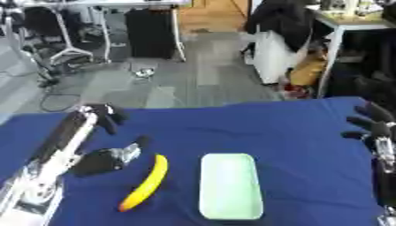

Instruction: Pick up objects on the table and place them in the box.

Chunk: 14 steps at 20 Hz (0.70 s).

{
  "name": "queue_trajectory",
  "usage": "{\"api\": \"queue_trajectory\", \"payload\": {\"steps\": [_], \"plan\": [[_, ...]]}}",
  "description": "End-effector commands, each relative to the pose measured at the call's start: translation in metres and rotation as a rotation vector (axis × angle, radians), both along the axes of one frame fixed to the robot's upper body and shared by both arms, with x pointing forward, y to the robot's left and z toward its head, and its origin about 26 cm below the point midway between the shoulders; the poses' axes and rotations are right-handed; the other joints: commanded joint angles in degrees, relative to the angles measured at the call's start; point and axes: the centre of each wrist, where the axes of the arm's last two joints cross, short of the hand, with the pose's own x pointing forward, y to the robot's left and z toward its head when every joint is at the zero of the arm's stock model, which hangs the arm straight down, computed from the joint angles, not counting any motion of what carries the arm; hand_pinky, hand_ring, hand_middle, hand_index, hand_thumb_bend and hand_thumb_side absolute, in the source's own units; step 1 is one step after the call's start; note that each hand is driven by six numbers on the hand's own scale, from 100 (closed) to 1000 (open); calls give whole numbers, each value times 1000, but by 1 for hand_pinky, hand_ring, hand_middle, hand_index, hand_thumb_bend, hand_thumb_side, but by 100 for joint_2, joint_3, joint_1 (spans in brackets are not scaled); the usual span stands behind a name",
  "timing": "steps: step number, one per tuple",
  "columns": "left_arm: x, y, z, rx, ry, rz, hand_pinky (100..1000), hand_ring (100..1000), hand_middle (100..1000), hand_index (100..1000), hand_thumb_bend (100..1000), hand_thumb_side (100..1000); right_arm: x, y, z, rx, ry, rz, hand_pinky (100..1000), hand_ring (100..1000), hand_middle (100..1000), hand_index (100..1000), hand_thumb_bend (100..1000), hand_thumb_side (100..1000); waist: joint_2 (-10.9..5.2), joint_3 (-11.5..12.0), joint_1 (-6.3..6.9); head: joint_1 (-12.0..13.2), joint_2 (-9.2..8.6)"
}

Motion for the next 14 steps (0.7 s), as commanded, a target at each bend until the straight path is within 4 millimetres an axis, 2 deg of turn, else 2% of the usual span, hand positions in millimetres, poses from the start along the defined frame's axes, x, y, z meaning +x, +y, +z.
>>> {"api": "queue_trajectory", "payload": {"steps": [1, 14], "plan": [[7, 8, 5, 70, 26, 23, 664, 523, 564, 723, 380, 649, -1, -3, 7, -21, -19, -8, 640, 778, 812, 915, 100, 878, -103, 10, 9, -73, 18], [36, 20, -27, 186, 209, 52, 668, 550, 596, 729, 381, 659, -1, -4, 5, -27, -12, -9, 640, 778, 812, 916, 100, 878, -124, -1, 46, -67, 50]]}}
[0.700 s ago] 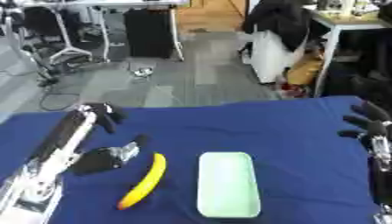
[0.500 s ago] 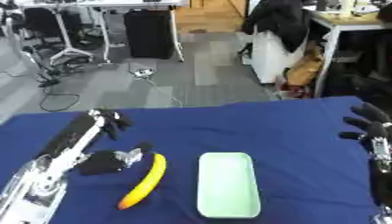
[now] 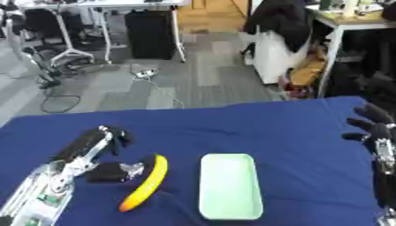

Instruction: Pick up objects on the table and place them in the box.

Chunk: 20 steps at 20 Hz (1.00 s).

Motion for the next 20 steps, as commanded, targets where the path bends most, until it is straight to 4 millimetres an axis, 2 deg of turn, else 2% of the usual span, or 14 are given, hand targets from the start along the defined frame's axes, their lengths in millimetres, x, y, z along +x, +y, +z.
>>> {"api": "queue_trajectory", "payload": {"steps": [1, 5, 10, 20], "plan": [[5, 8, 7, 41, 5, 8, 668, 554, 598, 730, 384, 662, -1, -4, 5, -23, -13, -7, 640, 778, 812, 916, 100, 878, -119, 4, 9, -69, 32], [8, 6, 2, 40, 36, -12, 667, 548, 585, 720, 413, 697, -1, -4, 4, -25, -10, -7, 640, 778, 812, 916, 100, 878, -128, 15, 19, -74, 38], [7, -2, 6, 0, 37, -60, 669, 540, 576, 711, 438, 738, -1, -4, 4, -26, -8, -6, 640, 778, 813, 916, 100, 877, -124, 7, 16, -81, 41], [6, -7, 11, -29, 46, -82, 665, 536, 571, 706, 427, 733, 0, -4, 4, -25, -9, -5, 640, 778, 813, 916, 100, 878, -132, -6, 25, -75, 33]]}}
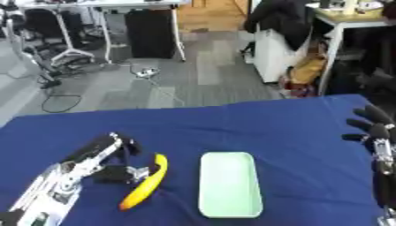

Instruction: Pick up objects on the table and place them in the box.

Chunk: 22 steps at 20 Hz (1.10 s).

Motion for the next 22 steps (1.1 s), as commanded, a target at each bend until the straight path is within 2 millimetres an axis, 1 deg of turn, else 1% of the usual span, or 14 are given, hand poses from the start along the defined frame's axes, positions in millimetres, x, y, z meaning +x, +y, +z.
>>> {"api": "queue_trajectory", "payload": {"steps": [1, 3, 12, 13, 14, 22], "plan": [[1, 0, 16, 17, -32, -6, 665, 537, 572, 706, 427, 735, 0, -2, 8, -23, -21, 0, 640, 778, 813, 916, 100, 878, -112, -7, 0, -73, 5], [3, 0, 13, 30, -24, 0, 663, 539, 575, 709, 429, 721, 0, -2, 8, -22, -21, 0, 640, 778, 813, 916, 100, 878, -107, -15, -1, -69, 2], [13, 1, -1, 85, 14, 46, 661, 551, 588, 720, 435, 718, 0, -1, 9, -20, -25, 5, 640, 778, 813, 916, 100, 877, -63, -55, -10, -44, -17], [15, 1, -4, 89, 19, 53, 661, 551, 589, 720, 428, 789, 0, -1, 9, -20, -26, 6, 640, 778, 813, 917, 100, 872, -53, -62, -14, -37, -22], [16, 1, -6, 93, 23, 59, 660, 552, 588, 720, 437, 715, 0, 0, 9, -19, -27, 7, 640, 778, 813, 917, 100, 877, -45, -69, -19, -33, -27], [24, 2, -23, 127, 57, 105, 646, 537, 567, 709, 445, 707, 0, 1, 11, -16, -32, 13, 640, 778, 813, 917, 100, 876, 5, -111, -40, 2, -54]]}}
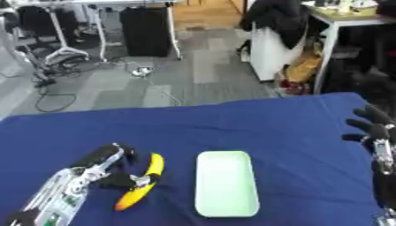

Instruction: Pick up objects on the table and place them in the box.

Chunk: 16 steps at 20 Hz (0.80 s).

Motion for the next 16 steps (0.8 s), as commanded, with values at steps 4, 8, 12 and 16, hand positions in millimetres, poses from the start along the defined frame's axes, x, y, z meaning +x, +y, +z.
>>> {"api": "queue_trajectory", "payload": {"steps": [4, 8, 12, 16], "plan": [[7, 0, 4, 38, -33, 35, 631, 510, 542, 692, 448, 703, 0, 1, 11, -13, -33, 10, 640, 778, 813, 917, 100, 876, -40, -11, -16, 0, -50], [10, -2, -1, 62, -42, 51, 605, 479, 511, 670, 447, 692, 0, 2, 11, -13, -33, 12, 640, 778, 813, 917, 100, 876, -27, -11, -16, -2, -47], [12, -3, -4, 80, -55, 72, 578, 439, 475, 640, 432, 662, 0, 2, 11, -13, -33, 12, 640, 778, 813, 917, 100, 875, -18, -13, -17, -6, -45], [14, -5, -6, 89, -75, 90, 564, 411, 453, 614, 411, 638, 0, 2, 11, -13, -33, 13, 640, 778, 813, 917, 100, 875, -7, -17, -15, -12, -44]]}}
